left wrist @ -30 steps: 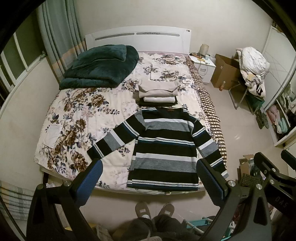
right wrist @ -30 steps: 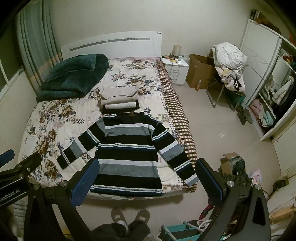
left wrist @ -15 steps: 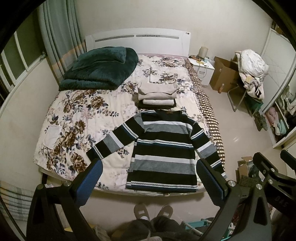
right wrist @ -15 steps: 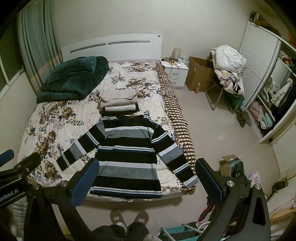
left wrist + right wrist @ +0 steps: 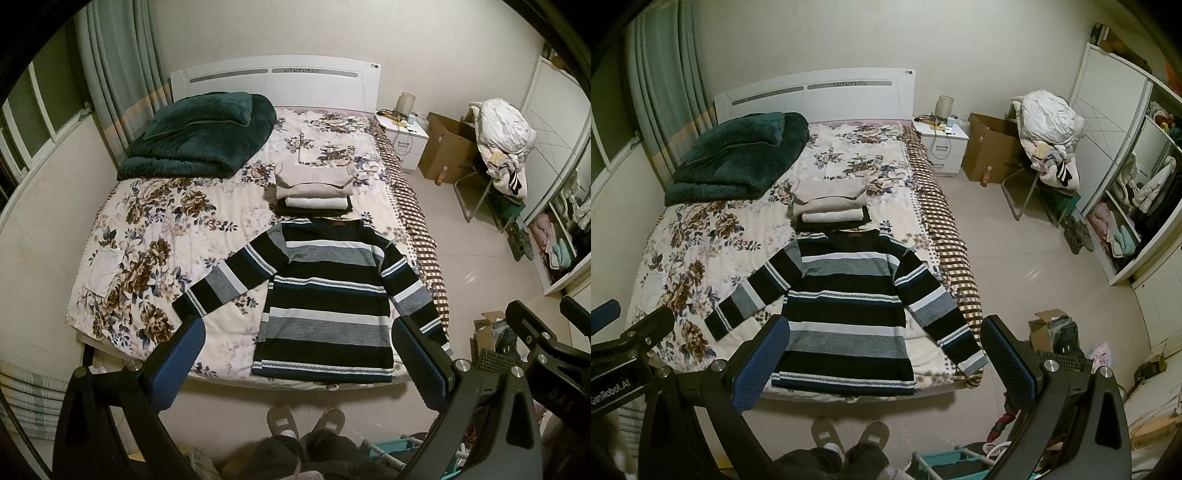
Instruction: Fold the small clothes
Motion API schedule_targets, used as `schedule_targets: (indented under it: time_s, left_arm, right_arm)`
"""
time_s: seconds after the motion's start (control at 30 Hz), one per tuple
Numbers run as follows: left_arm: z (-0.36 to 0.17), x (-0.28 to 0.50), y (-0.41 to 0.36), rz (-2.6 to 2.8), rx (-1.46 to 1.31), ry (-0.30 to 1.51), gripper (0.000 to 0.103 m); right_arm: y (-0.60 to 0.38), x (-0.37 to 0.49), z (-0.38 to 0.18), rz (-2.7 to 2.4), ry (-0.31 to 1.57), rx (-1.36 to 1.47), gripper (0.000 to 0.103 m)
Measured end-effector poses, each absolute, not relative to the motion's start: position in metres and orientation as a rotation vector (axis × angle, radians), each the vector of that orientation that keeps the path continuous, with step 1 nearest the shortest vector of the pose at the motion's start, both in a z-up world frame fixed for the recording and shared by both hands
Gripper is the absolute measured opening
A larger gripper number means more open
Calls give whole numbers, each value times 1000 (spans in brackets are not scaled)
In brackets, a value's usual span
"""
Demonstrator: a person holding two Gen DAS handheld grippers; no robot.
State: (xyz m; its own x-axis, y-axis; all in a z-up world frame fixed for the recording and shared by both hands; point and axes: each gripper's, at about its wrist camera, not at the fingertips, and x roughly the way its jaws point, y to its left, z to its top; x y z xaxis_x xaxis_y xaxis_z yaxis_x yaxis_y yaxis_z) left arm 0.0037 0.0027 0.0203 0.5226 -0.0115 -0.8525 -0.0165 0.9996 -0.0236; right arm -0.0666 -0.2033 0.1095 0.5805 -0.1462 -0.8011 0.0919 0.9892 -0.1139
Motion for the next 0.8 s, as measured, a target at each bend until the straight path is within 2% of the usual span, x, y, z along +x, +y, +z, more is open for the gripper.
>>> schedule_targets:
  time_s: [0.8]
  left_arm:
    - [18, 2, 4, -2, -31, 1017, 103]
  right_arm:
    - [-202, -67, 112, -139, 936, -64, 103]
